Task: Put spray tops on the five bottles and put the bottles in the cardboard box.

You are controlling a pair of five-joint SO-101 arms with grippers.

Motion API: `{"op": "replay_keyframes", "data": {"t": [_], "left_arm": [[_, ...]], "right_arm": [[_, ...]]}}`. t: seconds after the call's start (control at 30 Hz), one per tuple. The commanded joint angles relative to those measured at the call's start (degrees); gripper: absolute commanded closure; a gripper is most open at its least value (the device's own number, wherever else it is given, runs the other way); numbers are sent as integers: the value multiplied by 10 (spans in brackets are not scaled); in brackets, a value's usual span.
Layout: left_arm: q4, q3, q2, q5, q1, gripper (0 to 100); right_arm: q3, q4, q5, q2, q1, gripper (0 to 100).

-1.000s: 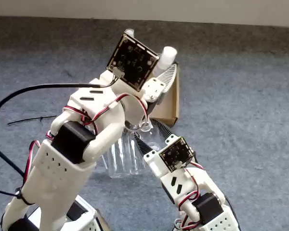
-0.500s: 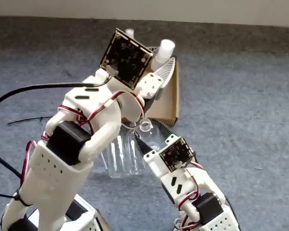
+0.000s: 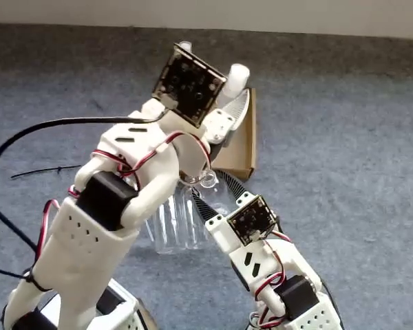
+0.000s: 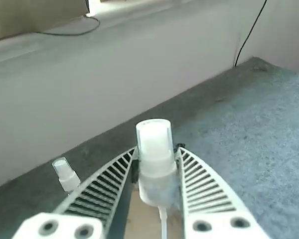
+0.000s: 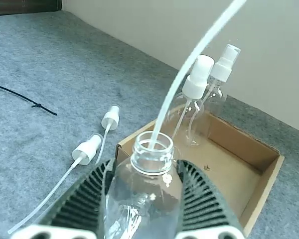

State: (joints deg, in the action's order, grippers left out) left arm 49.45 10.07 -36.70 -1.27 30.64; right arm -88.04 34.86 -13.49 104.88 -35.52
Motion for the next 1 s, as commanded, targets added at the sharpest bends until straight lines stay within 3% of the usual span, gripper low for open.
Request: {"op": "replay_keyframes", "data": {"t": [0.0,0.23,0.4,0.5,0.97], "left_arm": [[-8,44,-12,-4,-6,994],[-4,61,-16,-1,-2,989],[34,76,-83,-1,22,934],[42,105,-118,-2,37,882],[43,133,-138,-5,36,849]], "right_arm": [[7,-11,6,5,-1,994],[10,-11,9,5,9,994],[10,-14,81,5,66,994],[10,-14,83,5,67,994],[7,-14,83,5,67,994]]}}
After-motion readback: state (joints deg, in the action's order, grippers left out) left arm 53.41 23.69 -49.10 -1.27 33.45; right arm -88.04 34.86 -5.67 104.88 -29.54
